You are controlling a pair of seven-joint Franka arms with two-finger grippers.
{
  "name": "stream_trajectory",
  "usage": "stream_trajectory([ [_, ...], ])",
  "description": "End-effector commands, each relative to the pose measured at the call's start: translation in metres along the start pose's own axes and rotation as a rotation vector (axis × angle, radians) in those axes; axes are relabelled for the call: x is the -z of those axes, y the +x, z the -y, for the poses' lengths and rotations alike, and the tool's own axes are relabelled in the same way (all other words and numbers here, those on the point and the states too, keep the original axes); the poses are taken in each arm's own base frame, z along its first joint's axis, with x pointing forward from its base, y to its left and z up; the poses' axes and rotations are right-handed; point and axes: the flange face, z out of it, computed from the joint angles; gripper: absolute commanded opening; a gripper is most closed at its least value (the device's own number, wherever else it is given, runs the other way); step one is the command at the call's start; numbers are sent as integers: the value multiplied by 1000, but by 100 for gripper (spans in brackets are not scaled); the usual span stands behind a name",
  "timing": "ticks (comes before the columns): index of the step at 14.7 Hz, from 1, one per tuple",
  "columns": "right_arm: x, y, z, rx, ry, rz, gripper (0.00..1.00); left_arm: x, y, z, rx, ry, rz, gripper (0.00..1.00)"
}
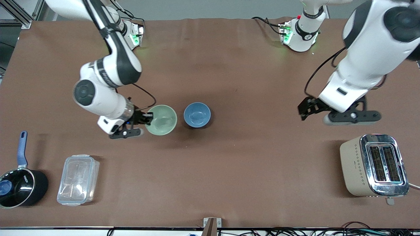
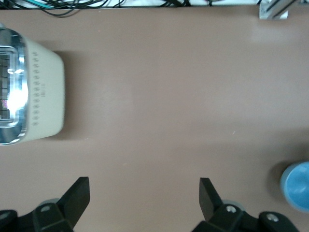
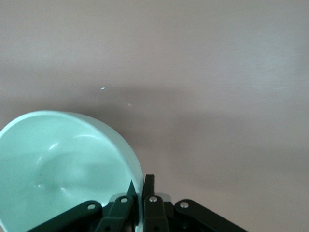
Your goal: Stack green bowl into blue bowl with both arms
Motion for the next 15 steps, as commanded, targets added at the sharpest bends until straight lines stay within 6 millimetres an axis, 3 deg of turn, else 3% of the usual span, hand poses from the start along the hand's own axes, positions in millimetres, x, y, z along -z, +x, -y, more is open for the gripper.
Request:
stream_trajectory([
  [1, -34, -9, 36, -14, -11, 5, 0, 26, -27, 24, -50, 2, 44, 100],
  [4, -54, -15, 50, -23, -22, 31, 0, 49, -62, 72, -69, -30, 94, 100],
  [8, -96, -23, 72, -6, -40, 39, 0, 54, -88, 109, -105, -31, 102, 100],
  [15, -114, -41, 97, -40, -54, 72, 1, 57, -90, 118, -98, -32, 106, 100],
])
